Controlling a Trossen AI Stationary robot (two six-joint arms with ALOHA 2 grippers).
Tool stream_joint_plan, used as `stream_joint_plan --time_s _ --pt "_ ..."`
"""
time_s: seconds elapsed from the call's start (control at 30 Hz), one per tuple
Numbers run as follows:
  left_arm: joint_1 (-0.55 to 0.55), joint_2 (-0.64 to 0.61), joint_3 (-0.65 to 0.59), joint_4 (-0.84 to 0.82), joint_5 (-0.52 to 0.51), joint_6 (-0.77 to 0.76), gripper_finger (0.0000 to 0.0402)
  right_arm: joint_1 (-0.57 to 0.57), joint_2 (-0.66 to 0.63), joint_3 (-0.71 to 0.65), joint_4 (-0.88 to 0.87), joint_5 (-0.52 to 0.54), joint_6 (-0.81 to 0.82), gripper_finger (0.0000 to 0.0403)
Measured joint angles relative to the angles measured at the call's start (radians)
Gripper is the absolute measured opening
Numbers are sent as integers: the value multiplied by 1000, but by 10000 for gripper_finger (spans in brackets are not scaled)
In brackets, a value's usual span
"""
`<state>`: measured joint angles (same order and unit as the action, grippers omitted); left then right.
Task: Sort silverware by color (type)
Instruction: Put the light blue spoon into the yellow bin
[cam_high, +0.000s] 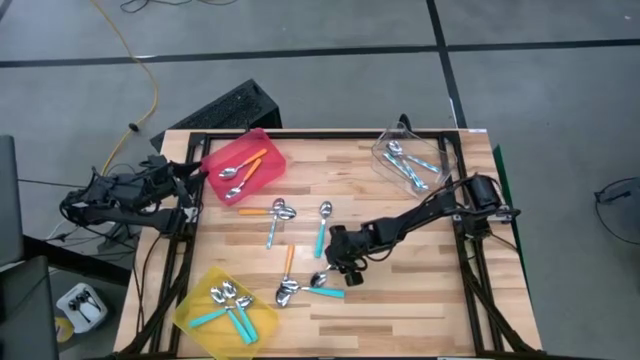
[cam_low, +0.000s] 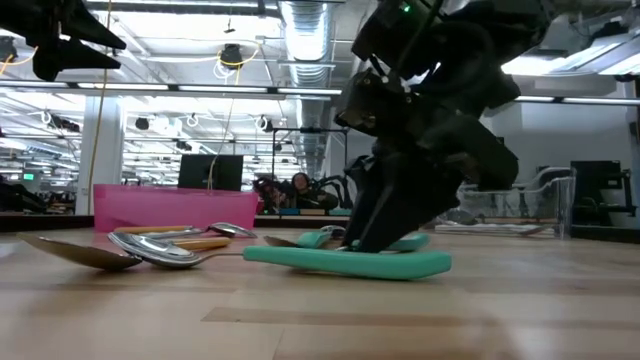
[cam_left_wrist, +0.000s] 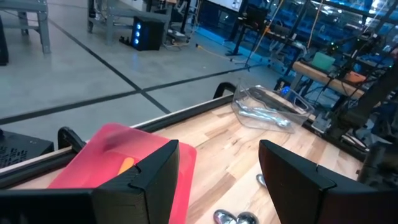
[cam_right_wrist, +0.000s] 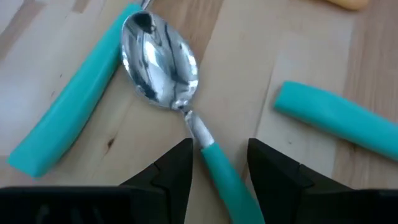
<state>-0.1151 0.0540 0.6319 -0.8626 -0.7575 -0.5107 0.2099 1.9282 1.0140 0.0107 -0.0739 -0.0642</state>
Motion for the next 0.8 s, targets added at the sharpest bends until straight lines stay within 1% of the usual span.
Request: stream_joint_plan --time_s 0.1,0.3,0.4,0.67,0.8 --pt "0 0 0 0 -3 -1 205 6 18 1 -9 11 -21 177" --pt "0 0 0 0 -3 -2 205 11 32 1 -38 99 -13 164" --pt "0 0 0 0 -4 -2 205 13 34 1 -45 116 -5 145" --pt "0 0 0 0 -7 -2 205 26 36 0 -49 123 15 70" --pt "0 0 0 0 -7 -2 205 26 36 -1 -48 125 64 64"
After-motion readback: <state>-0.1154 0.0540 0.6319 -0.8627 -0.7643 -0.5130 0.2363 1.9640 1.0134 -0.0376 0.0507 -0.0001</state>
